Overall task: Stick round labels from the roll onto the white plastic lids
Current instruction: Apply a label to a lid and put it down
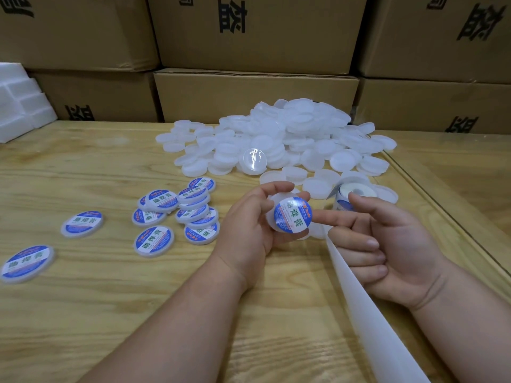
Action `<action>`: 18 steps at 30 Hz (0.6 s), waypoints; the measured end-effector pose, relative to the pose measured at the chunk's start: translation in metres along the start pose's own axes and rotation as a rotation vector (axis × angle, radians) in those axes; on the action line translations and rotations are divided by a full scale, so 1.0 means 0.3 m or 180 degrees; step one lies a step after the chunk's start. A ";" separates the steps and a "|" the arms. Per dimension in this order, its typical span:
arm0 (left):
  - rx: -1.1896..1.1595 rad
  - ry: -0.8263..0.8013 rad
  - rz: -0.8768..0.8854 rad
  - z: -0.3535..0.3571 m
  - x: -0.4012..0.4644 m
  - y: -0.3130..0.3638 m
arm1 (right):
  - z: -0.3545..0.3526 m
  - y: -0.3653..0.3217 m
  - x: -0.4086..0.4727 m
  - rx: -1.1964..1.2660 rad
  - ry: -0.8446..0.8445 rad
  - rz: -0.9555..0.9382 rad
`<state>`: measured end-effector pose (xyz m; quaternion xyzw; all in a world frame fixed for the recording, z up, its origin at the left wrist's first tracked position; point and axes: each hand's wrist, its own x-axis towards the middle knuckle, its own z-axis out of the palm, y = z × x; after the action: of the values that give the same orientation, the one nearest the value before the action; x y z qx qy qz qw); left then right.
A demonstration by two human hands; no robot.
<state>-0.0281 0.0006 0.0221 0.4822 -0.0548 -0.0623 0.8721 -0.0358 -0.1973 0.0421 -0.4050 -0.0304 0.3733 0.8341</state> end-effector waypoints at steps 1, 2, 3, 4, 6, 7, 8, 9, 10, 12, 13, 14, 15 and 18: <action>0.0048 -0.0016 -0.0007 -0.001 0.001 -0.001 | 0.001 0.000 0.000 -0.0001 0.0012 -0.0002; 0.0082 -0.0028 -0.0007 -0.002 0.002 -0.003 | 0.001 0.000 -0.001 0.0002 0.0027 -0.0005; 0.0100 -0.0036 0.0005 -0.003 0.003 -0.006 | 0.001 0.001 -0.001 0.0006 0.0036 -0.0011; 0.0103 -0.0044 0.0019 -0.003 0.004 -0.007 | 0.001 0.000 -0.002 0.0008 0.0042 -0.0015; 0.0120 -0.0045 0.0050 -0.005 0.006 -0.010 | 0.002 -0.001 -0.002 -0.0002 0.0051 -0.0008; 0.0134 -0.0058 0.0064 -0.007 0.007 -0.013 | 0.002 -0.001 -0.002 -0.0008 0.0046 -0.0003; 0.0145 -0.0065 0.0068 -0.009 0.008 -0.015 | 0.002 -0.001 -0.001 -0.0010 0.0042 0.0001; 0.0152 -0.0063 0.0063 -0.010 0.009 -0.015 | 0.001 0.000 -0.001 -0.0008 0.0040 0.0004; 0.0159 -0.0056 0.0059 -0.009 0.009 -0.015 | 0.000 0.000 0.000 -0.0009 0.0037 0.0006; 0.0179 -0.0046 0.0066 -0.006 0.007 -0.014 | -0.002 0.001 0.002 -0.0023 0.0021 0.0009; 0.0178 -0.0044 0.0065 -0.004 0.006 -0.012 | -0.003 0.002 0.003 -0.0028 0.0014 0.0007; 0.0168 -0.0040 0.0060 -0.002 0.006 -0.011 | -0.004 0.002 0.004 -0.0027 0.0010 0.0003; 0.0158 -0.0036 0.0062 -0.001 0.005 -0.010 | -0.005 0.003 0.005 -0.0023 0.0016 -0.0002; 0.0152 -0.0025 0.0076 -0.002 0.006 -0.011 | -0.010 0.005 0.006 -0.0039 0.0049 -0.0022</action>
<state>-0.0264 -0.0010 0.0191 0.5020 -0.0654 -0.0524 0.8608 -0.0344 -0.1974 0.0386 -0.4129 -0.0276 0.3670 0.8331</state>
